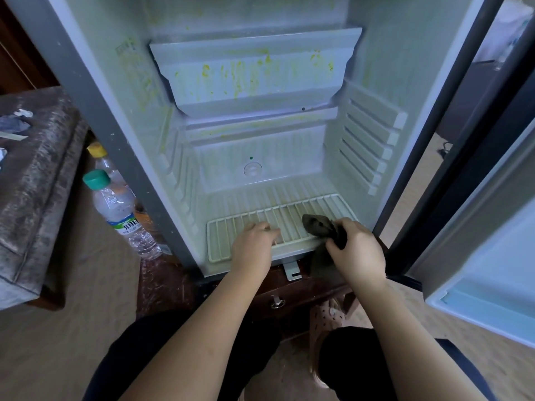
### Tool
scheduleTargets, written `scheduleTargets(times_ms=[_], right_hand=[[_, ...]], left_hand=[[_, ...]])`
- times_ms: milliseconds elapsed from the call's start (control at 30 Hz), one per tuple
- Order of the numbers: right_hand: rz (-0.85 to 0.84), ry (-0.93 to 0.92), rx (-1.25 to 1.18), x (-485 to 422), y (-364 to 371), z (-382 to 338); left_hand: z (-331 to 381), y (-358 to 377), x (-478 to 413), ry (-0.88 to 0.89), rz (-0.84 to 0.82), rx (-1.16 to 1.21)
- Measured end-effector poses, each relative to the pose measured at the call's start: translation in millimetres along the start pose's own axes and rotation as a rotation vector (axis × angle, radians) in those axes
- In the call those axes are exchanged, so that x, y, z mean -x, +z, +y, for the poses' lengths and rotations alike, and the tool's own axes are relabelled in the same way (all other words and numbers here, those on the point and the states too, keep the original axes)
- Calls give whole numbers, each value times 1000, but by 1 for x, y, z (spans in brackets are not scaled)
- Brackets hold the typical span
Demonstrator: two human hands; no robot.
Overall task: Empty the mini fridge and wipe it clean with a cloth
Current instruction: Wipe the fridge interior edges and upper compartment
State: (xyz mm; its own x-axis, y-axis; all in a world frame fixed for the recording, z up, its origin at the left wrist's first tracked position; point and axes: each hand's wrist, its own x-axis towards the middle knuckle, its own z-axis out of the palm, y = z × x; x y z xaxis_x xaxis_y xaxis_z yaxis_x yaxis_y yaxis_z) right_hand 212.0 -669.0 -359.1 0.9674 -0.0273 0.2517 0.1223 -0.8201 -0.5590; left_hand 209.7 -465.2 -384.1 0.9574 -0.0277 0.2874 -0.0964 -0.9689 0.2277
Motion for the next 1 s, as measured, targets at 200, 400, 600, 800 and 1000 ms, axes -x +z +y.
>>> scheduleTargets(times_ms=[200,400,600,800,1000], right_hand=[[175,-117,-111,-13,-7,-17],[363,-146,-172,-31,-6,-29],[267,-162,-218,-55,22,-46],[271,-260,-447,-65,18,-55],[259,-19,-488,-73,11,-41]], left_hand=[[-1,-19,-18,-13,-132,-7],[8,-68,-42,-114,48,444],[34,-68,-58,-170,-7,847],[31,-70,-75,-411,64,1221],[9,-83,-86,-456,227,1307]])
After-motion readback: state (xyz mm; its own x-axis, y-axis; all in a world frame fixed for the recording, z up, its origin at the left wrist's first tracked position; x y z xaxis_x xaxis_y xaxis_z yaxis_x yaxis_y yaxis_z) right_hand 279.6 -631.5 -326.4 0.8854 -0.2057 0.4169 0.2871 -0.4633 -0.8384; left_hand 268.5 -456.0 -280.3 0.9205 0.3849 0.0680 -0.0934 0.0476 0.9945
